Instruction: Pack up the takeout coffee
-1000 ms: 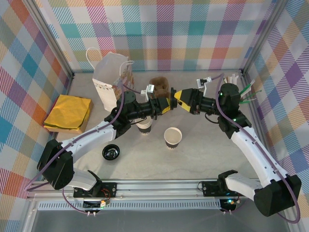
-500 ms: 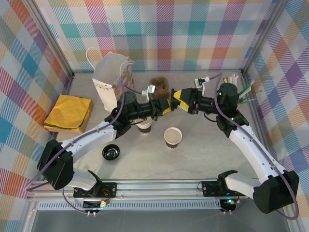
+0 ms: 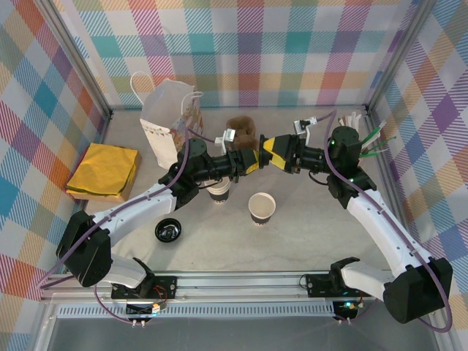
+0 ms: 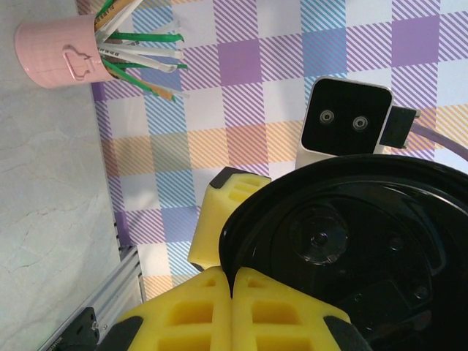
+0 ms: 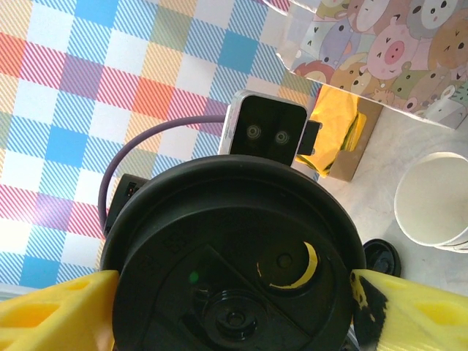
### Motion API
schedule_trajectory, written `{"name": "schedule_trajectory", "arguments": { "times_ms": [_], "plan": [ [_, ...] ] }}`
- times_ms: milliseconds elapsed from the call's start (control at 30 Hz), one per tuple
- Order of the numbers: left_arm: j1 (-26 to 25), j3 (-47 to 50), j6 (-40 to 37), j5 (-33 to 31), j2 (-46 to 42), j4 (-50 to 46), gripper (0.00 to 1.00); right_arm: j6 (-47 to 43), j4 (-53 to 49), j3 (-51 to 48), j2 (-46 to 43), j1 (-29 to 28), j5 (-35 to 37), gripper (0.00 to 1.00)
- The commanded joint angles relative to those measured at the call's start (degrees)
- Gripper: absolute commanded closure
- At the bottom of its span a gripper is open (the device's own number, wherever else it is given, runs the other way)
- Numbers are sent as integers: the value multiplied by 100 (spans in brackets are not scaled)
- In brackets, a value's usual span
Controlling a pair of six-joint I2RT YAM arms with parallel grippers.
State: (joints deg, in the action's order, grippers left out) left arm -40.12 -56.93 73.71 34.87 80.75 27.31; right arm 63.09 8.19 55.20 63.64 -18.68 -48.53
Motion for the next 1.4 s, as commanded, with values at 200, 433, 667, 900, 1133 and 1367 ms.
{"name": "schedule_trajectory", "arguments": {
  "times_ms": [200, 433, 667, 900, 1133, 1367],
  "plan": [
    [-66, -272, -287, 84, -137, -114, 80, -183, -146, 11, -184, 47, 84, 26],
    [89, -232, -599, -2, -367, -718, 45, -627, -784, 146, -287, 60, 311, 26],
    [425, 11, -1166, -448, -1009, -1962, 10, -1973, -2811, 693, -487, 62, 1139, 25],
    [497, -290, -2245, -1290, -1613, -3894, 0, -2913, -4269, 1192, -371, 46, 1684, 26],
    [505, -355, -2961, -1958, -2144, -5004, 0, -3538, -5420, 1777, -2, -323, 2421, 25],
    [518, -229, -3337, -2225, -2399, -5445, 0, -3996, -6577, 2501, 749, -1280, 3624, 24]
  ]
}}
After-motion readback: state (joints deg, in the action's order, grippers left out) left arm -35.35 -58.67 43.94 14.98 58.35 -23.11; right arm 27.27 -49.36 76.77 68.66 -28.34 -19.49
